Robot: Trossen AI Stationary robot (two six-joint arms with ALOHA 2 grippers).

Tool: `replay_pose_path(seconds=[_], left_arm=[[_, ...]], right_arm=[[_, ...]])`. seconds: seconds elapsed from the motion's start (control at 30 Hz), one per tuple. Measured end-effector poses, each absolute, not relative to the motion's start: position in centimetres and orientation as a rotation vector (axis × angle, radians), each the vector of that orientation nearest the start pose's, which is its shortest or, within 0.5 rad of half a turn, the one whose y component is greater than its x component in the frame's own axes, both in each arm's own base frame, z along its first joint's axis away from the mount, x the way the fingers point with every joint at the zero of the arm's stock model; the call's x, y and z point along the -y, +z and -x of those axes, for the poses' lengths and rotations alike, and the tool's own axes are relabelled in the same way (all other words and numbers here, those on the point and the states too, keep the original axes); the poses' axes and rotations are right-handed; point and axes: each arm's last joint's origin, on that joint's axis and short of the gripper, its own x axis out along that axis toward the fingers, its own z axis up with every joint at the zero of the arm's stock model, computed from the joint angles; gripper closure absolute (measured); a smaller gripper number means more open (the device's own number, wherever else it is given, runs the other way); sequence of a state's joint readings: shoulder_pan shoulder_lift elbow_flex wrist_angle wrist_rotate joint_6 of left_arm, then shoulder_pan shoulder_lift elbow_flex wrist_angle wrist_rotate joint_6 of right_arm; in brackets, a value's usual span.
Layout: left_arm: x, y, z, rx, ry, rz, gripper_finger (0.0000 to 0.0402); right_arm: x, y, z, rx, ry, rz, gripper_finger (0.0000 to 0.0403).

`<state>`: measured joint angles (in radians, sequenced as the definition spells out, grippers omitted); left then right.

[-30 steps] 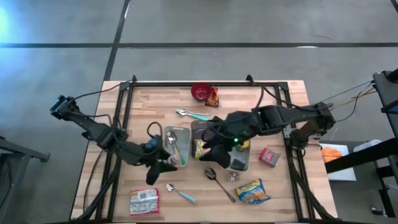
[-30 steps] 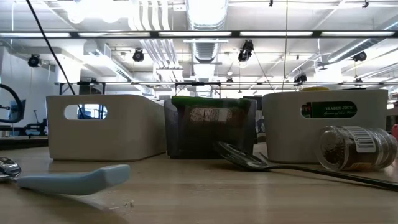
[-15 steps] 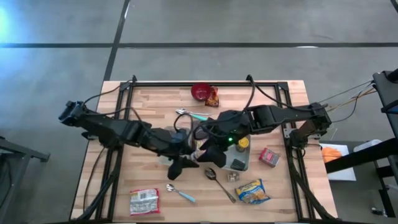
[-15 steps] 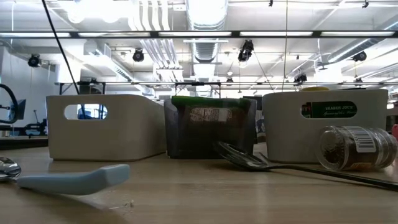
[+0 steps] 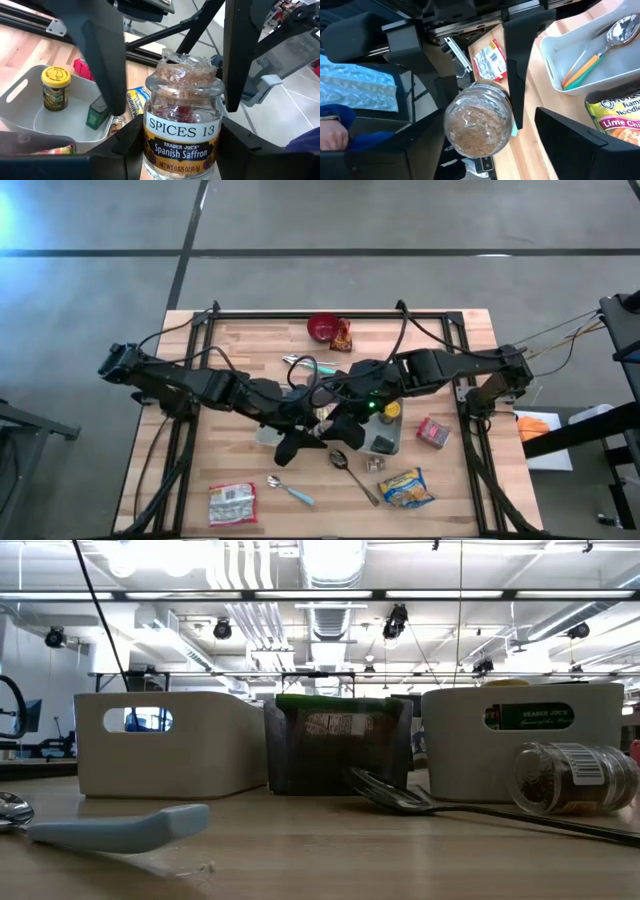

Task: Pick & Place Food Item
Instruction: Put the left brown seasoning into the right gray bin

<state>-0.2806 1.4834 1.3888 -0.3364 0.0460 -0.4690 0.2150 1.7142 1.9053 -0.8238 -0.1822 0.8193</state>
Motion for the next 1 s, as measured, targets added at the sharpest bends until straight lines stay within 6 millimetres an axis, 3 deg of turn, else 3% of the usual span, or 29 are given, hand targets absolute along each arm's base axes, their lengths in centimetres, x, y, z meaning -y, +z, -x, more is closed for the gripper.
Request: replay_pose_path(seconds=[0.3, 0.57, 0.83, 0.9, 1.0], left_arm=[[9.28, 36.14, -32.11, -0.507, -0.203, 0.435, 0.0224], [8.87, 36.17, -32.25, -0.509, -0.180, 0.505, 0.0220], [8.72, 36.25, -32.12, -0.515, -0.148, 0.561, 0.0027], [8.68, 36.22, -31.94, -0.530, -0.139, 0.570, 0.0013], [8.52, 35.98, -31.50, -0.575, -0.105, 0.585, 0.0029]], right_arm=[[-8.32, 41.31, -35.46, -0.758, 0.105, -0.752, 0.0224], [-8.30, 41.35, -35.47, -0.756, 0.109, -0.753, 0.0232], [-8.18, 41.08, -35.36, -0.772, 0.075, -0.732, 0.0232], [-8.17, 40.90, -35.21, -0.792, 0.063, -0.726, 0.0232], [-8.07, 40.60, -35.02, -0.817, 0.026, -0.710, 0.0232]])
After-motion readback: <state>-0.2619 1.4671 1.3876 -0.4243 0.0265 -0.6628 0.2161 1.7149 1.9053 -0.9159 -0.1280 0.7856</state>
